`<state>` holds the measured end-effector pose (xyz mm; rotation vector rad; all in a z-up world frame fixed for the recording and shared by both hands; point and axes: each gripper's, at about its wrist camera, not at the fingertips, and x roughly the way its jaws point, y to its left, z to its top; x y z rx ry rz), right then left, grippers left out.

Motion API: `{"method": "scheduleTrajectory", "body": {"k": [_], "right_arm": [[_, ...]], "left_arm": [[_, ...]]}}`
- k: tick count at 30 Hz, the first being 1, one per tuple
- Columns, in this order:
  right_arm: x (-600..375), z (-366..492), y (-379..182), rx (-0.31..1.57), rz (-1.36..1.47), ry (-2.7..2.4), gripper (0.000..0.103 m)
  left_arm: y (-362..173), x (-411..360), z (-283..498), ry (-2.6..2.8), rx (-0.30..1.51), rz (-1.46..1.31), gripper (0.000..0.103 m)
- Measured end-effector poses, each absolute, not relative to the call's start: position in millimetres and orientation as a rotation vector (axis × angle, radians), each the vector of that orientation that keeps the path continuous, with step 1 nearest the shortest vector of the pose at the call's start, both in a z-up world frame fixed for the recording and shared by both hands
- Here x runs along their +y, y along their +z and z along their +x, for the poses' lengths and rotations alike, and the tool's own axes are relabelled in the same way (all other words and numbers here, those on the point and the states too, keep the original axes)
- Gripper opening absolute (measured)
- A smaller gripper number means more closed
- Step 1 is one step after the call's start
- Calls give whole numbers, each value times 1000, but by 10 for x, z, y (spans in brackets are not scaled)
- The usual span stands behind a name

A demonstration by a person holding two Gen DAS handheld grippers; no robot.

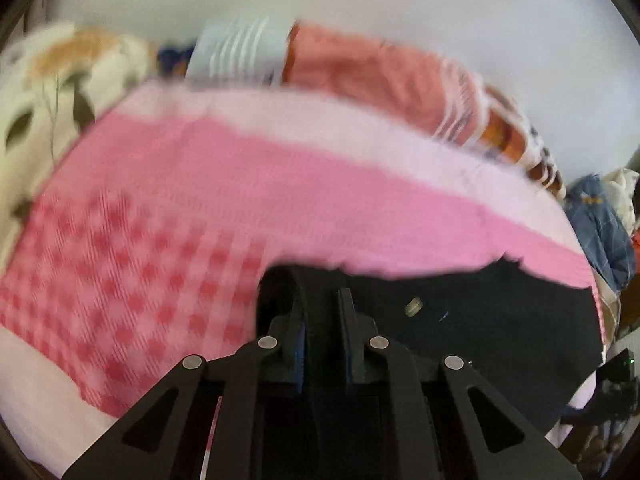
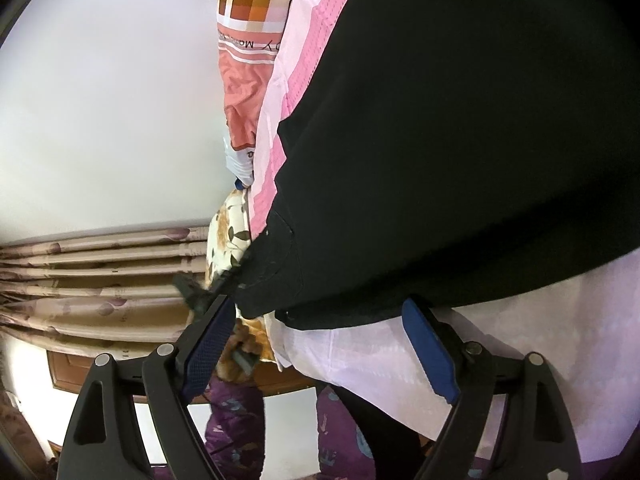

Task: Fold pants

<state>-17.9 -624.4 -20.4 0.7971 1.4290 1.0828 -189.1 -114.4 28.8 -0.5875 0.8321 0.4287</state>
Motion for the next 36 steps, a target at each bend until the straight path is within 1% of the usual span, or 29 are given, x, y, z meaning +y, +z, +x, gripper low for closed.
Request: {"method": "scheduleTrajectory", "body": {"k": [2,3,4,5,8,9,11,13,16,19,23,26,28,29,31,33,36], "right_arm": [[-6238,-183,-199,1426,790,1093,84],[-6233,-182,-196,1424,787,1097,84],[-6227,-182,-193,1423,783,1101,84],[-6209,-183,-187,1424,773,1108,85],[-6140,-221,-134,1426,707,1127,85],[-6128,-237,-104,1415,692,1135,87],[-6083,-286,-7,1380,651,1174,87],[-6024,-314,59,1360,604,1198,87],[-5823,-362,101,1351,529,1241,87],[-5553,-444,130,1351,466,1308,87],[-5197,-693,273,1335,358,1471,87],[-5026,-860,373,1297,245,1552,87],[-4934,-916,361,1305,201,1571,87],[-4894,-922,350,1312,189,1573,87],[-4832,-958,318,1323,173,1573,87],[-4811,-965,291,1338,188,1569,87],[-4806,-993,265,1347,205,1563,87]], "left_arm": [[134,-1112,-2002,422,865,-634,21],[92,-1136,-2045,435,869,-601,29],[75,-1167,-2064,458,864,-553,41],[66,-1202,-2080,475,857,-527,44],[53,-1197,-2057,477,853,-541,44],[77,-1199,-2057,475,842,-543,41],[154,-1253,-2060,475,810,-504,39],[203,-1286,-2031,459,799,-493,34],[265,-1237,-1989,426,777,-544,33],[330,-1169,-1963,412,747,-585,30],[275,-1097,-2050,372,813,-681,30],[266,-1076,-2386,371,784,-796,34],[244,-1025,-2695,354,743,-949,41],[240,-1045,-2813,354,720,-991,43],[188,-1168,-3011,365,737,-1035,51],[47,-1382,-3087,348,825,-1053,52],[-203,-1633,-3182,293,845,-1162,51]]}}
